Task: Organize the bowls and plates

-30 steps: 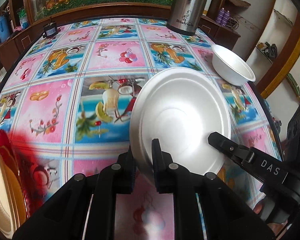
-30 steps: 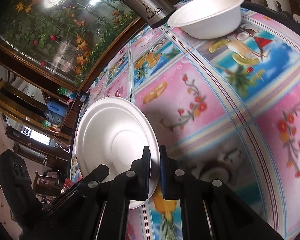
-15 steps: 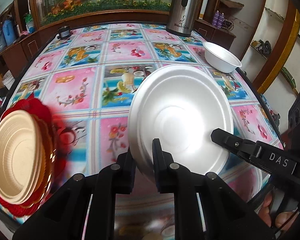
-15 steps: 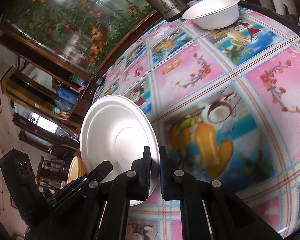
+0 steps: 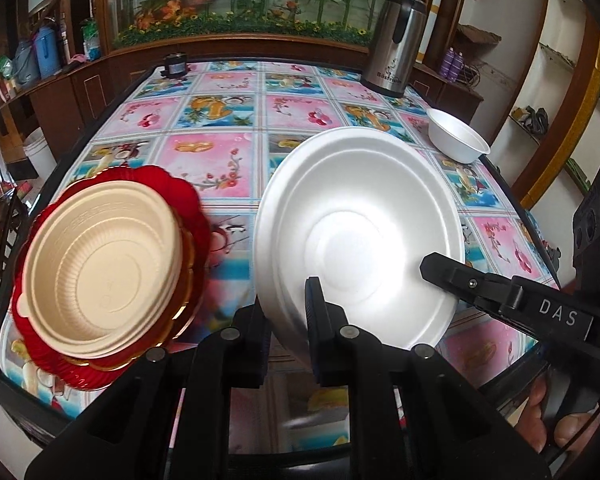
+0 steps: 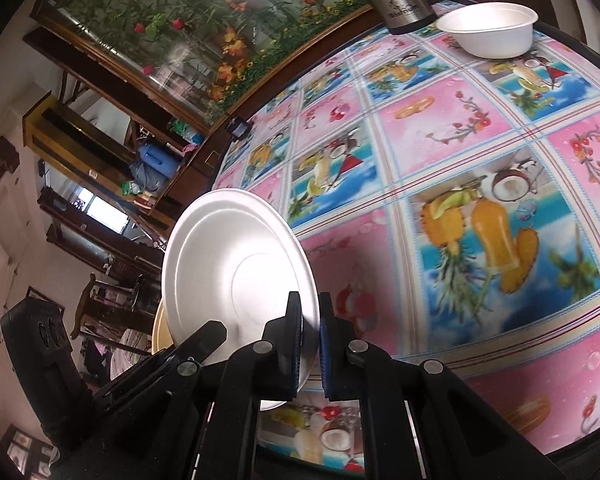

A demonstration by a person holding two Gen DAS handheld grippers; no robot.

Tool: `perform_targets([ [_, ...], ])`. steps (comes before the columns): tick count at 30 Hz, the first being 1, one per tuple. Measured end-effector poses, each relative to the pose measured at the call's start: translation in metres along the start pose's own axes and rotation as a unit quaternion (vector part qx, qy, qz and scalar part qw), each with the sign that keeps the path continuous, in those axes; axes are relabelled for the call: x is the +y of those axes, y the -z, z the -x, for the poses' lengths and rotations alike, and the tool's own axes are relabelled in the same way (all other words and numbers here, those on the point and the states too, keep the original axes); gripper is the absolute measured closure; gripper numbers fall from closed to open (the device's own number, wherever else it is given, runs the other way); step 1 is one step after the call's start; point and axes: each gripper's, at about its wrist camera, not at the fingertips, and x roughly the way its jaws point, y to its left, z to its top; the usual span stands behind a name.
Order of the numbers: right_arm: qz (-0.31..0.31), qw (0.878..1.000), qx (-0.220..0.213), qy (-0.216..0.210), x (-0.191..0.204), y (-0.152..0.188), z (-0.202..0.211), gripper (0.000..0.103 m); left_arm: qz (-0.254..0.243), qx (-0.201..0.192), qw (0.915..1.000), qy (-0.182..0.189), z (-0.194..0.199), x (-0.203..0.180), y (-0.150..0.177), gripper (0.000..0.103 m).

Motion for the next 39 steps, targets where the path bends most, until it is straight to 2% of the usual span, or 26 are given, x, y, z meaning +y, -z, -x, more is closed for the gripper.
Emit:
perform_targets([
  [12,0.055,0.998,0.011,-0.037,0.067,0.008,-0.016,0.096,0.053,-0.043,0.9972,-0.031,0.042,0.059,0.006,0.089],
  [20,0.097,0.993,0.027,-0.06,0.114,0.023,-0.035,0.096,0.091,-0.056,0.9927,-0.055,0.057,0.102,0.012,0.089],
  [27,0.128,0.989,0.04,-0.061,0.144,0.031,-0.054,0.096,0.121,-0.054,0.989,-0.066,0.054,0.132,0.012,0.089],
  [39,0.141,0.987,0.059,-0.047,0.158,0.042,-0.092,0.096,0.142,-0.035,0.9856,-0.084,0.034,0.154,0.016,0.088],
])
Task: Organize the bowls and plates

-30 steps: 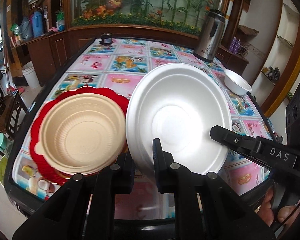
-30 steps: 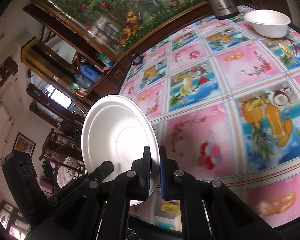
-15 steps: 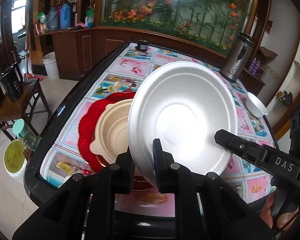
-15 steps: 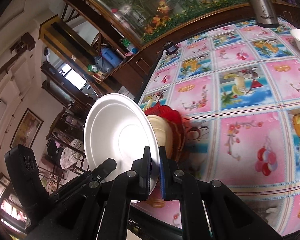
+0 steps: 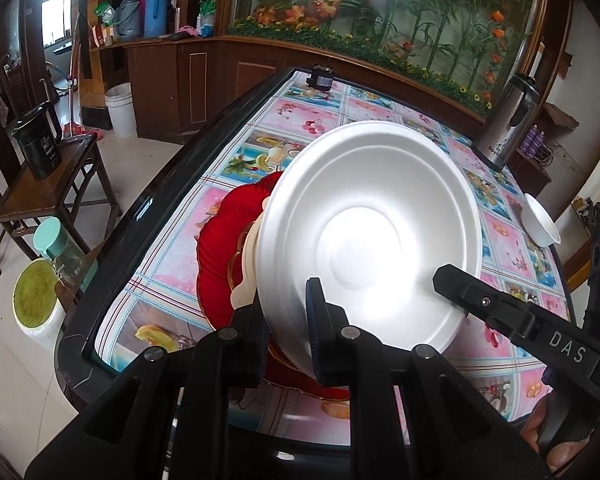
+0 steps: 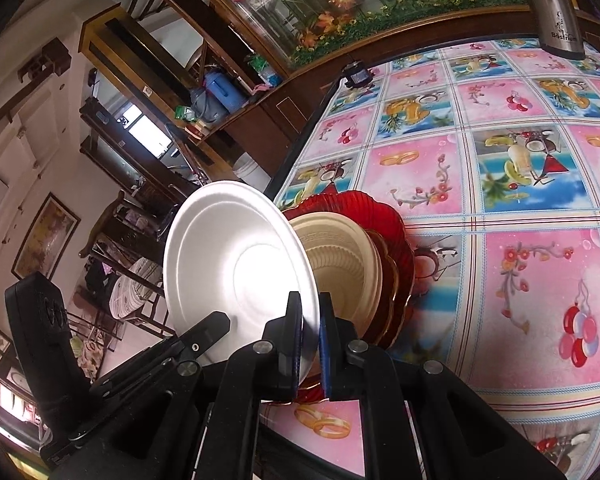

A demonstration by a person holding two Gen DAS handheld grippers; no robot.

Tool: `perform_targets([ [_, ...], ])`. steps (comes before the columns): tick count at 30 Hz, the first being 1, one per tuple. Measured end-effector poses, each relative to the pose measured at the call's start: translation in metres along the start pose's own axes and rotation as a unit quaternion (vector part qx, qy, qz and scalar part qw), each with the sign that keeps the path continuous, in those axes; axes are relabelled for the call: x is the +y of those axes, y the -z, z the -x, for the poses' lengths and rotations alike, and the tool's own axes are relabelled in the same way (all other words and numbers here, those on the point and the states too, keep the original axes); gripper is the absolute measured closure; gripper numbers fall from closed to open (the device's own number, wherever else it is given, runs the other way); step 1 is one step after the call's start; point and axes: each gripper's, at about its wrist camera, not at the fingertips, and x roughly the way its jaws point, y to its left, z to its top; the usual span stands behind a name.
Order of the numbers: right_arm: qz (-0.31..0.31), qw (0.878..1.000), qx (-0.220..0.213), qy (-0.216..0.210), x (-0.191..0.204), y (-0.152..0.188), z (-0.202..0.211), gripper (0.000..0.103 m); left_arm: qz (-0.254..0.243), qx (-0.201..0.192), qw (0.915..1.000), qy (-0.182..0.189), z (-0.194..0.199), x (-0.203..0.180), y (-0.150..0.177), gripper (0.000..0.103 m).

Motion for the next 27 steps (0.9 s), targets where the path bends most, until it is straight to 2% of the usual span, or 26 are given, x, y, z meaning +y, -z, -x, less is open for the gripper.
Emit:
perform_targets([
  [10,-0.001,1.0,0.01,0.013,-0.001,-0.004,-0.022,0.092,-0.003,0.013,0.9998,-0.011,-0.014,0.005,-0.007,0.088],
  [15,0.004,1.0,0.008,0.025,-0.001,-0.004,-0.027,0.091,-0.003,0.016,0.9996,-0.022,-0.018,0.009,-0.01,0.078],
  [27,0.002,0.999,-0.001,0.036,-0.009,-0.005,-0.029,0.088,0.007,0.018,0.9994,-0.029,-0.02,0.018,-0.012,0.078],
])
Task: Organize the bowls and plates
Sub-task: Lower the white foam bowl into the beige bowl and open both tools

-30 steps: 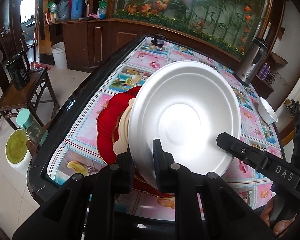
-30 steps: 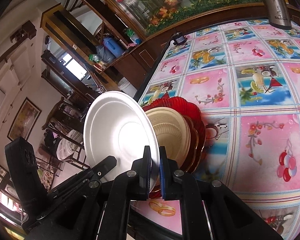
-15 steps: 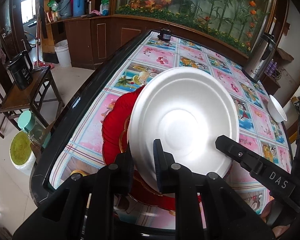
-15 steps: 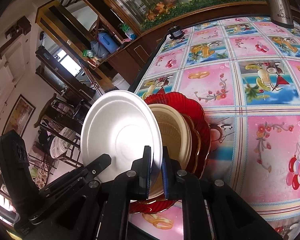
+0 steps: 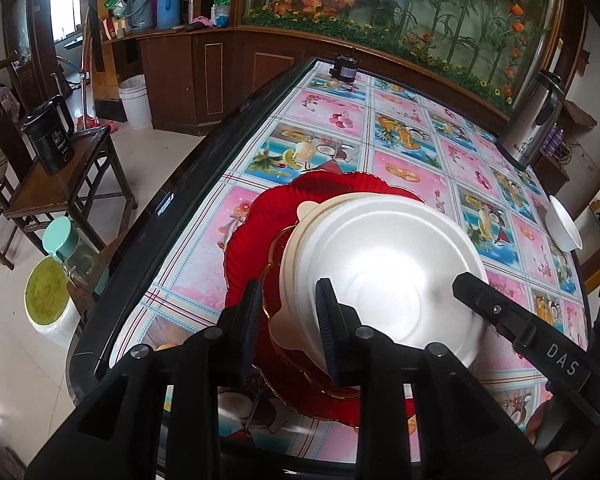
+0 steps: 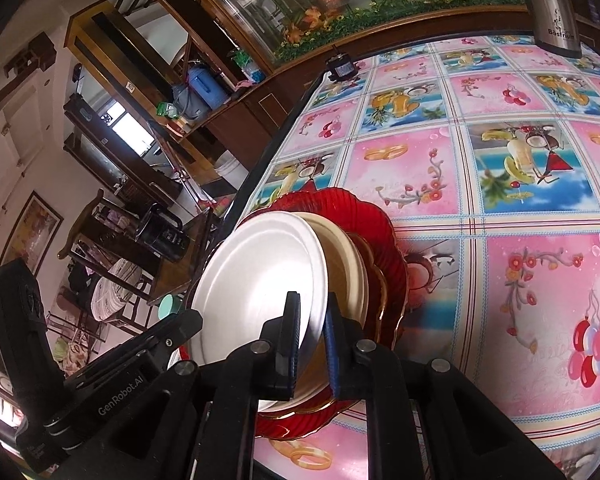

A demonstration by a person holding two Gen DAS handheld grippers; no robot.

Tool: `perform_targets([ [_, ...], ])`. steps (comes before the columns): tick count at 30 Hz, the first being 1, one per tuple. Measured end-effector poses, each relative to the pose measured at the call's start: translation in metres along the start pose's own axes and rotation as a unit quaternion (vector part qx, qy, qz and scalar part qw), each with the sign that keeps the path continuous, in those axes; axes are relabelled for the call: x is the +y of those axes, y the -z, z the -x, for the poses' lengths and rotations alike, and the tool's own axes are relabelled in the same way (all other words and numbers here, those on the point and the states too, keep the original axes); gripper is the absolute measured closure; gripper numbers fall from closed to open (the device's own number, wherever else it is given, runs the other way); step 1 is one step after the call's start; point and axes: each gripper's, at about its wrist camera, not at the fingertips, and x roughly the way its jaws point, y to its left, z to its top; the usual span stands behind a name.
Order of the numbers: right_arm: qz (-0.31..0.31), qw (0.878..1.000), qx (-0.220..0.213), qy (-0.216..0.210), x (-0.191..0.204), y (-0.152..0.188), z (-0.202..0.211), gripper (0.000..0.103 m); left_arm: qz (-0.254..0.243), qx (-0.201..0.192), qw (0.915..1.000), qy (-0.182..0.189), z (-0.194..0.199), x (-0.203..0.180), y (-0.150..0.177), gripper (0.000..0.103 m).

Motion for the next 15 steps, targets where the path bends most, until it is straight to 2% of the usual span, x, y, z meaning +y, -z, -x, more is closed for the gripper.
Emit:
perform_targets([
  [2,0.01,1.0,-0.01,0.009,0.002,0.0,0.004,0.086,0.003,0.0,1.0,0.003,0.0,0.001,0.001,0.077],
  [4,0.017,1.0,-0.017,0.008,0.004,0.0,0.008,0.074,0.005,-0.003,1.0,0.004,0.002,0.002,0.001,0.073],
  [5,0.02,0.999,-0.025,0.007,0.004,0.0,0.012,0.069,0.007,-0.007,0.9999,0.006,0.003,0.003,0.001,0.067],
  [6,0.021,0.999,-0.033,0.009,0.004,0.0,0.015,0.057,0.009,-0.01,0.9999,0.007,0.005,0.002,0.001,0.058],
  [7,0.021,0.999,-0.041,0.009,0.003,-0.001,0.019,0.05,0.011,-0.015,0.9998,0.008,0.007,0.002,0.001,0.055],
  [8,0.021,0.998,-0.051,0.008,0.001,-0.002,0.023,0.049,0.012,-0.023,0.9996,0.008,0.009,0.002,0.001,0.049],
  [11,0.008,0.997,-0.074,-0.002,-0.012,-0.007,0.035,0.046,0.012,-0.041,0.9991,0.006,0.017,0.0,0.002,0.049],
  [13,0.001,0.996,-0.084,0.006,-0.02,-0.008,0.04,0.037,0.007,-0.045,0.9989,0.008,0.019,-0.003,0.001,0.047],
  [15,-0.012,0.995,-0.093,0.017,-0.034,-0.01,0.045,0.036,-0.002,-0.046,0.9989,0.009,0.02,-0.009,0.003,0.045],
])
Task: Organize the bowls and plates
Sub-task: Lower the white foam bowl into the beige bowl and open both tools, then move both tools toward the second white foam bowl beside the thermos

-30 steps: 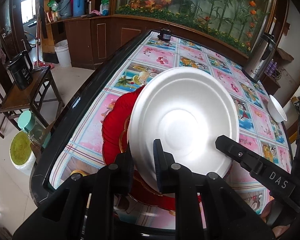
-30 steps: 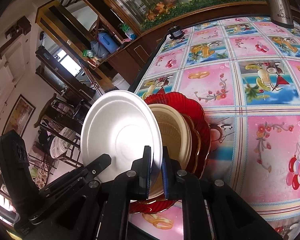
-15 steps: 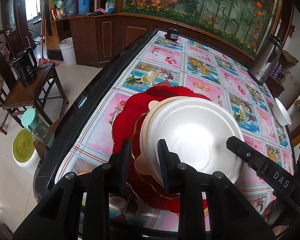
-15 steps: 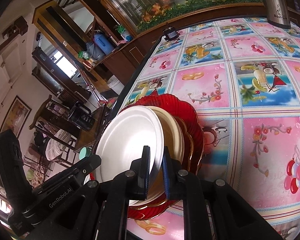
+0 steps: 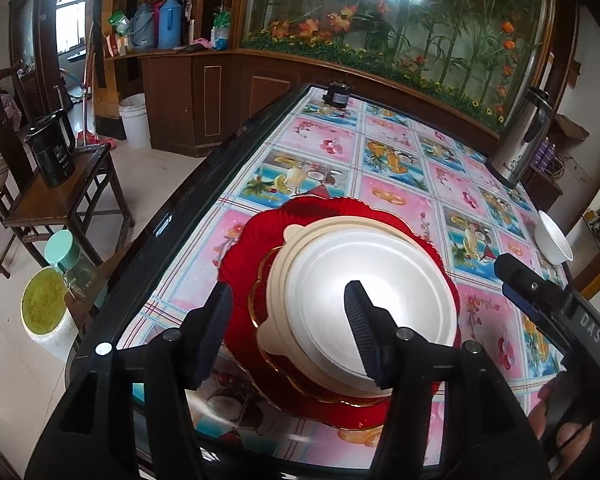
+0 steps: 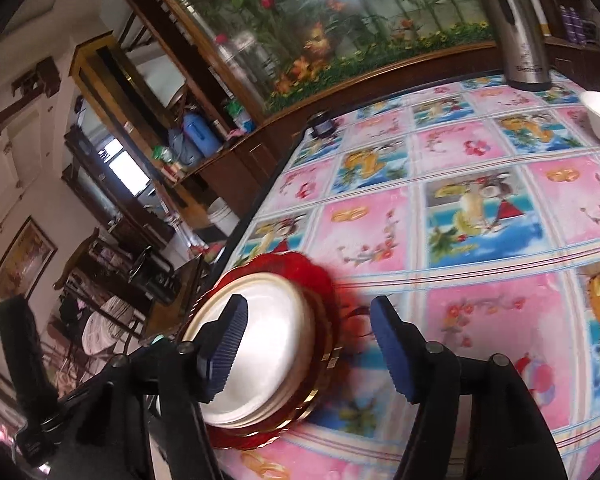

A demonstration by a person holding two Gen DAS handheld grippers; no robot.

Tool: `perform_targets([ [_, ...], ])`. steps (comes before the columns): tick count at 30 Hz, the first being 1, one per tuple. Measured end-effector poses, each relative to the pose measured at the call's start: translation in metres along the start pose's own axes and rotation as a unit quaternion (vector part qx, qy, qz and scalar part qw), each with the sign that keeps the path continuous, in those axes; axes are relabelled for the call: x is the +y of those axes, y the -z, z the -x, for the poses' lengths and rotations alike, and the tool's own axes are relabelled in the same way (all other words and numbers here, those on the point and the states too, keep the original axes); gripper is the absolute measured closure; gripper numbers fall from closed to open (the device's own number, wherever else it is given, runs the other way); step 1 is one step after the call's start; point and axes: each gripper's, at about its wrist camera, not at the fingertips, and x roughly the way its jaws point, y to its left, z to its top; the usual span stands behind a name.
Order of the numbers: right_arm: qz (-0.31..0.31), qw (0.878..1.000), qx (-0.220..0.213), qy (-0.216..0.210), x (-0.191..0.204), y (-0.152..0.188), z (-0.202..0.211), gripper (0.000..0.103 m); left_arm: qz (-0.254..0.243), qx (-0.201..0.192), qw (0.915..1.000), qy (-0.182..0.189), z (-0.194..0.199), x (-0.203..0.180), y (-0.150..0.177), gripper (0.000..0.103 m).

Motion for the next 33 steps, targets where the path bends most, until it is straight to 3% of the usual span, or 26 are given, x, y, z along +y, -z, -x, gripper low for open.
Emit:
perform_targets([
  [5,-0.038,0.999,-0.006,0.033,-0.043,-0.005,0.007,0.036,-0.034,-0.009,0.9994,0.004,0.004,-0.02,0.004,0.045],
  [7,-0.057,0.997,-0.012,0.053,-0.067,-0.007,0.013,0.036,-0.049,-0.017,0.9986,0.011,0.008,-0.031,0.007,0.041],
  [9,-0.071,0.995,-0.023,0.07,-0.088,-0.009,0.02,0.036,-0.064,-0.025,0.9975,0.017,0.013,-0.043,0.009,0.03],
  [14,-0.113,0.985,-0.059,0.116,-0.146,-0.015,0.047,0.035,-0.132,-0.029,0.9902,0.035,0.017,-0.087,0.02,0.028],
  [21,-0.177,0.969,-0.101,0.138,-0.22,-0.032,0.096,0.033,-0.203,0.022,0.9755,0.083,0.009,-0.151,0.05,0.028],
  [26,-0.219,0.952,-0.132,0.17,-0.277,-0.058,0.132,0.03,-0.259,0.068,0.9573,0.109,0.006,-0.193,0.073,0.028],
  [33,-0.307,0.923,-0.172,0.157,-0.358,-0.093,0.167,0.03,-0.287,0.124,0.9401,0.136,-0.008,-0.249,0.071,0.028],
])
